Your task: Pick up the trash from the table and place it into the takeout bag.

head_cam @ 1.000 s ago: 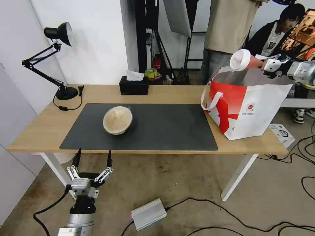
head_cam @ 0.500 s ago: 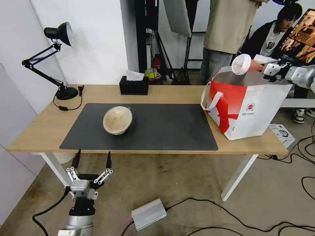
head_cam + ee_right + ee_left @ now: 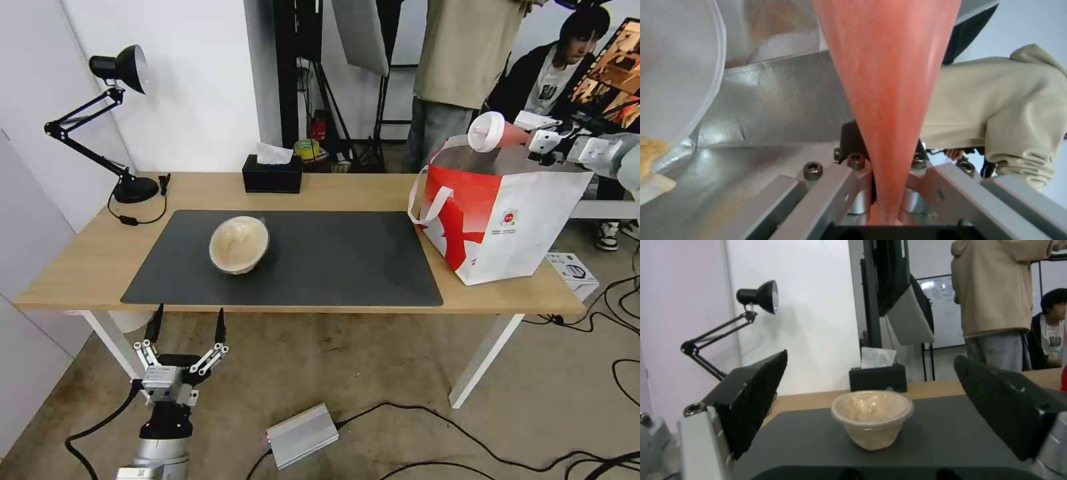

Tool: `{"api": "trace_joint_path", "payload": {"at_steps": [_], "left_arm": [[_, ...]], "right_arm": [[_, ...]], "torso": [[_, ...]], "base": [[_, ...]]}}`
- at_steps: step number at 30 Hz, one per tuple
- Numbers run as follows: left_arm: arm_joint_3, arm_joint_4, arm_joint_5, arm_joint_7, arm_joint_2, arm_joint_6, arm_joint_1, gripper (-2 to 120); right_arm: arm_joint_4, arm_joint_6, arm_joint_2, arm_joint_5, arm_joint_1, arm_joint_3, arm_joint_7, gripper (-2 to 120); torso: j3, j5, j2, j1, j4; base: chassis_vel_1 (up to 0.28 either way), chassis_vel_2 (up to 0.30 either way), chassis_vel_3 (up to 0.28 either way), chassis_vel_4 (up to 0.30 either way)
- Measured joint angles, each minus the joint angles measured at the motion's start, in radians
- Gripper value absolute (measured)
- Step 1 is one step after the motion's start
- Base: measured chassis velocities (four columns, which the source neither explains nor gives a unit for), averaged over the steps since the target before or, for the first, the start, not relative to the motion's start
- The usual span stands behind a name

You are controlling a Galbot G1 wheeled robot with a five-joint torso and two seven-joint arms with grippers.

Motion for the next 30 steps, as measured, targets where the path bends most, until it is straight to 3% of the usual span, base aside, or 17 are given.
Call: {"api": "trace_joint_path", "payload": {"at_steps": [19, 30], "left_arm": [[0.0, 0.023, -0.008, 0.0, 0.004, 0.0, -0.013, 100], [-0.003, 0.024, -0.015, 0.0, 0.005, -0.001, -0.014, 100]], "right_arm": [[-0.063, 0.018, 0.028, -0.047, 0.026, -0.007, -0.002, 3], [-0.065, 0.018, 0.021, -0.046, 0.017, -0.007, -0.003, 39]], "torso": [[0.0, 0.0, 0.0, 0.0, 0.0], [0.0, 0.0, 0.0, 0.0, 0.0]], "base": [[0.0, 0.0, 0.0, 0.0], [0.0, 0.0, 0.0, 0.0]]}}
